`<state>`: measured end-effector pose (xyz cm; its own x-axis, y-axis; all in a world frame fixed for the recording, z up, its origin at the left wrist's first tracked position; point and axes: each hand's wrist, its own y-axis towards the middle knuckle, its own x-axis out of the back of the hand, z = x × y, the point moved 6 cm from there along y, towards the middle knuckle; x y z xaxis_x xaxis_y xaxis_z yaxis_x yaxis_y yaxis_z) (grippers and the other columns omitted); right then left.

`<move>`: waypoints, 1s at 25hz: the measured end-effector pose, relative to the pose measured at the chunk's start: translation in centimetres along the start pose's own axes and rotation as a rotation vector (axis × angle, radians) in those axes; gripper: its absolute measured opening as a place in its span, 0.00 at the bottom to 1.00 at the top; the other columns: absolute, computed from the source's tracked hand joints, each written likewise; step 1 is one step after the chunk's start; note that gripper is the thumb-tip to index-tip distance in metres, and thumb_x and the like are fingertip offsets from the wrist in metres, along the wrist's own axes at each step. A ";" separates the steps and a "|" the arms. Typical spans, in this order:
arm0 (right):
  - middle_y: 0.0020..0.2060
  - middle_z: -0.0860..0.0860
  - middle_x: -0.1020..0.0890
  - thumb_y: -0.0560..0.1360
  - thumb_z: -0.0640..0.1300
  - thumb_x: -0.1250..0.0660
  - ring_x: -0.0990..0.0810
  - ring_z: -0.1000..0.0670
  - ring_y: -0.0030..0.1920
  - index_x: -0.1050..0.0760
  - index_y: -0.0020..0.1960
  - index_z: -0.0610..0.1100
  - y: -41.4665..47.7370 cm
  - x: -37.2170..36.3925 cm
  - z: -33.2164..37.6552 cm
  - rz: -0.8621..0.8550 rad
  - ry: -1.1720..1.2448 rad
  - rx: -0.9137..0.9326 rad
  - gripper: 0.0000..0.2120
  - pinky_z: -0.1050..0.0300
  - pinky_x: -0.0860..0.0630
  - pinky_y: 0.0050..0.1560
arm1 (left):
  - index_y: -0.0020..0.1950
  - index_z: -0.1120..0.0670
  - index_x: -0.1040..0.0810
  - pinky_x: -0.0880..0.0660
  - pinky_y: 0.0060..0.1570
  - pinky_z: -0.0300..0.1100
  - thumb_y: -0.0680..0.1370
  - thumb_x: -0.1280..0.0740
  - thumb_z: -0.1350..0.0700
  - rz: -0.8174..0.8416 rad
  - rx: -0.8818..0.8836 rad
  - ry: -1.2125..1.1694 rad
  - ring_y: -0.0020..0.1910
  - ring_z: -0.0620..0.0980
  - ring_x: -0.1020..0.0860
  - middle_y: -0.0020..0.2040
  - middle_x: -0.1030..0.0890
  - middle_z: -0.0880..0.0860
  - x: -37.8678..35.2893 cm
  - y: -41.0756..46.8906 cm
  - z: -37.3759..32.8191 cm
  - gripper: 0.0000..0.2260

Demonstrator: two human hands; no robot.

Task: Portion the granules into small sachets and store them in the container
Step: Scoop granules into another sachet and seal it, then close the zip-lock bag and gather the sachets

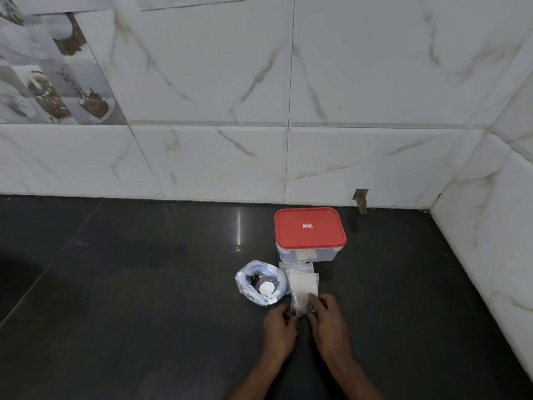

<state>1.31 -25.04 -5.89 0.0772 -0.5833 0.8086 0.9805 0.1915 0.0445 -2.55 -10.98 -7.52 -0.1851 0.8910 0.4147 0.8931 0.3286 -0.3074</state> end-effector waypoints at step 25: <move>0.30 0.48 0.16 0.74 0.36 0.30 0.16 0.49 0.31 0.18 0.40 0.47 -0.2 6.5 2.1 -0.202 0.611 -0.363 0.08 0.52 0.18 0.35 | 0.76 0.53 0.29 0.37 0.54 0.25 0.83 0.38 0.56 -0.344 -0.116 0.019 0.51 0.29 0.32 0.61 0.24 0.53 11.3 1.5 -2.1 0.20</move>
<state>1.24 -27.20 0.58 -0.1282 -0.9354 0.3296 0.9762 -0.1777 -0.1244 -2.42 -1.07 -1.56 -0.4761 0.7282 0.4930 0.8206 0.5695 -0.0488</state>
